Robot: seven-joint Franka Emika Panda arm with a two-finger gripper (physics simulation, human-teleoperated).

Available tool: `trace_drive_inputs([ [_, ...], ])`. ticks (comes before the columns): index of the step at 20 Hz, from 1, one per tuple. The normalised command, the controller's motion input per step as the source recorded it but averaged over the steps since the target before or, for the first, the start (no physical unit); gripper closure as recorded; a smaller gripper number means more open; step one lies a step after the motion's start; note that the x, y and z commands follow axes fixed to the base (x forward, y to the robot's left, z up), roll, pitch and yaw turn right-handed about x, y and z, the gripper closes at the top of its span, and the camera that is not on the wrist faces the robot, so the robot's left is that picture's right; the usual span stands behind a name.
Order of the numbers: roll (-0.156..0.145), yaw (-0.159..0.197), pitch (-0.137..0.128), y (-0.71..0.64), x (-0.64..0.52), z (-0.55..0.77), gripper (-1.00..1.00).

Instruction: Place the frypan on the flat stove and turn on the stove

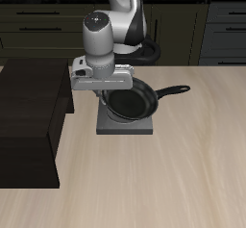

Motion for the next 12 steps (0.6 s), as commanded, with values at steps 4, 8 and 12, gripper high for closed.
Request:
trace_drive_inputs([
  [4, -0.032, 0.005, 0.014, -0.1, 0.06, -0.07, 1.0],
  [8, -0.033, 0.001, 0.006, -0.07, 0.0, -0.03, 1.0],
  [12, -0.078, -0.016, 0.039, -0.14, 0.01, -0.06, -1.0],
])
